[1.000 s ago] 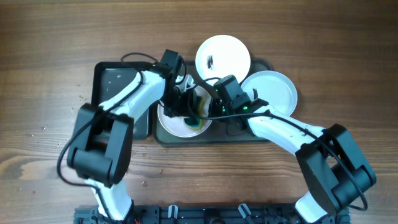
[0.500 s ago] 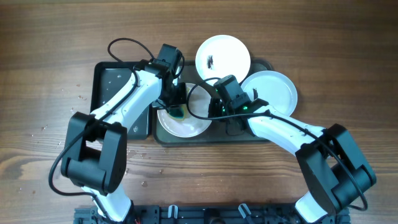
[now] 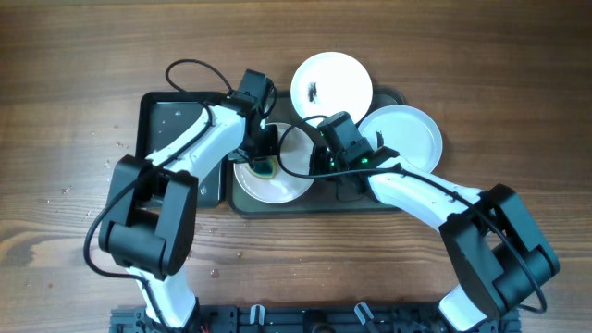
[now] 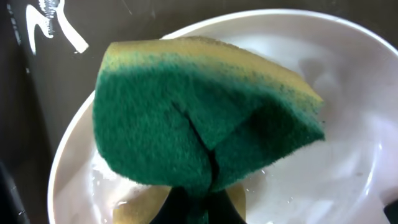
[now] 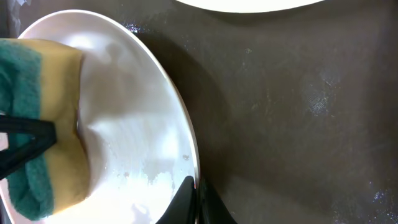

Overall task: Clean dirty plates on tray and stack at the side
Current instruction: 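Keep wiping the plate with the sponge in circular strokes, then move the sponge back to the small black tray with the left gripper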

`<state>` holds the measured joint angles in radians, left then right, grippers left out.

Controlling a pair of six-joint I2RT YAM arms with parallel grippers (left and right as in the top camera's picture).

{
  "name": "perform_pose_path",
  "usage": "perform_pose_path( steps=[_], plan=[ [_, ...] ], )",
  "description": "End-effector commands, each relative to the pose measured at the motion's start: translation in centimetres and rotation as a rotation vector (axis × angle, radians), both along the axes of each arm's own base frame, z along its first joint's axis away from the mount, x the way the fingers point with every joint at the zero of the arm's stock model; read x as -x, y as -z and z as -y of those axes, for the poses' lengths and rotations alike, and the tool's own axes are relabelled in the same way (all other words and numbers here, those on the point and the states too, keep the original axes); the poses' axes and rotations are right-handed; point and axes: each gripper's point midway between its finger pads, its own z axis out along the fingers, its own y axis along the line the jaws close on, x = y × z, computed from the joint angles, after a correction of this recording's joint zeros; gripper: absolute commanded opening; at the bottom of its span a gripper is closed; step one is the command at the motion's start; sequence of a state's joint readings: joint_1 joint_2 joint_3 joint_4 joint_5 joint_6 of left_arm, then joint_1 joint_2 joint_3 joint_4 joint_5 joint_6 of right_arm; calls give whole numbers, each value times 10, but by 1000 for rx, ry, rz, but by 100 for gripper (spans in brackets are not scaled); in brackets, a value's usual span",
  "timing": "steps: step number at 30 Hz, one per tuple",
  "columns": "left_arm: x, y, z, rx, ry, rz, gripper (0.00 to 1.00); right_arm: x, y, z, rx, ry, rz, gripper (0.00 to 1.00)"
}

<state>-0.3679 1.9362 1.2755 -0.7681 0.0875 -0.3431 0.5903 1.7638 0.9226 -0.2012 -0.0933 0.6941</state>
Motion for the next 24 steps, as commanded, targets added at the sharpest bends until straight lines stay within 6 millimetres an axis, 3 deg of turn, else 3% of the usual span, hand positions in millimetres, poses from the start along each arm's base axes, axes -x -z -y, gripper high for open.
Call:
perform_pose_path(
  steps=[1, 5, 9, 16, 21, 24],
  plan=[
    [13, 21, 5, 27, 0, -67, 4, 4, 5, -3, 3, -25, -11, 4],
    [21, 17, 28, 157, 21, -107, 4, 4, 5, -3, 2, -24, -11, 4],
    [18, 5, 35, 201, 30, -85, 4, 3, 5, -3, 1, -24, -10, 4],
    [5, -68, 45, 292, 63, 94, 4, 3, 5, -3, 1, -24, -9, 4],
    [-7, -115, 20, 229, 23, 262, 4, 3, 5, -3, 1, -24, -9, 4],
    [-15, -135, -25, 83, -80, 358, 4, 4, 5, -3, 2, -22, -14, 15]
  ],
)
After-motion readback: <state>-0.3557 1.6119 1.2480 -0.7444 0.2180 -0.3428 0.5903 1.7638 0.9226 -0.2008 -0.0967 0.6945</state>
